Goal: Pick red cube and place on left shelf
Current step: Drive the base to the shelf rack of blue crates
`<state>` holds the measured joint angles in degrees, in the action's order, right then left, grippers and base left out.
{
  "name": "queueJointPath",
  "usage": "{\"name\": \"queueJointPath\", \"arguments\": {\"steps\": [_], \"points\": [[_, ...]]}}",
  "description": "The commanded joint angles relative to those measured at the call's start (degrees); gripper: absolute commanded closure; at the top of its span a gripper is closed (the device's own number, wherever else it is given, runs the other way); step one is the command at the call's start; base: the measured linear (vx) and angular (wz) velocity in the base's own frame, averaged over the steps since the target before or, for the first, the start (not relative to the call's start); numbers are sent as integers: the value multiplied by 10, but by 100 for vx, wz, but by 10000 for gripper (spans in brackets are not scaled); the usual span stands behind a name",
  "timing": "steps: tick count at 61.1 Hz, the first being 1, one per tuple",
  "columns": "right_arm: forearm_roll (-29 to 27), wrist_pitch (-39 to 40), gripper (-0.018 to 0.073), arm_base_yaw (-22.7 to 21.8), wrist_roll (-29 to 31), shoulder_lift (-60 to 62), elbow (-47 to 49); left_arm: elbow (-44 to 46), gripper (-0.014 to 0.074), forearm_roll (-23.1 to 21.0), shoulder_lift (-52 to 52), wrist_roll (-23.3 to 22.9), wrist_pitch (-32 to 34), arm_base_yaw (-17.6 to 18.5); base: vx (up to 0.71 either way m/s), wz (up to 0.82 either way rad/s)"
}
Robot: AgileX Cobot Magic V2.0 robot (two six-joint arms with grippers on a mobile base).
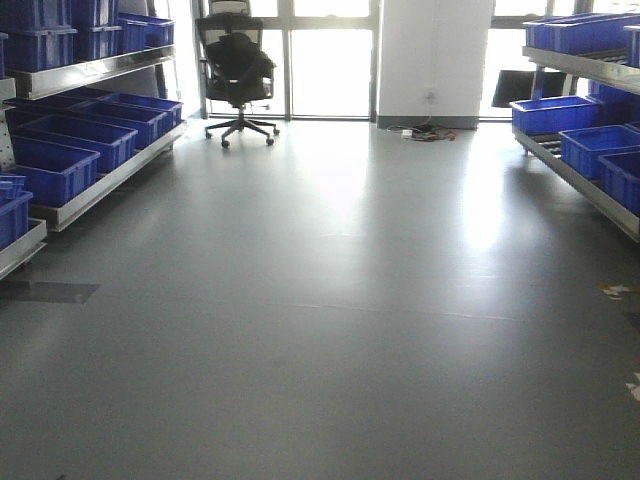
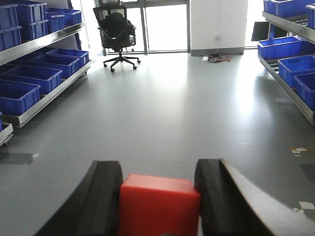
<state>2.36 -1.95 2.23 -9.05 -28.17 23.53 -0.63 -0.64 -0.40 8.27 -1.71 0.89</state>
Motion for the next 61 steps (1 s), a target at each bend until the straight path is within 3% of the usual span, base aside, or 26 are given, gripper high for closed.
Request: {"name": "queueJointPath", "arguments": {"steps": [1,61], "points": [[7,55,510,-3,6,-2,17,-13,491,-3,4,0,52,3,54,13],[7,56,510,-3,6,-2,17,-13,491,-3,4,0,52,3,54,24]]}}
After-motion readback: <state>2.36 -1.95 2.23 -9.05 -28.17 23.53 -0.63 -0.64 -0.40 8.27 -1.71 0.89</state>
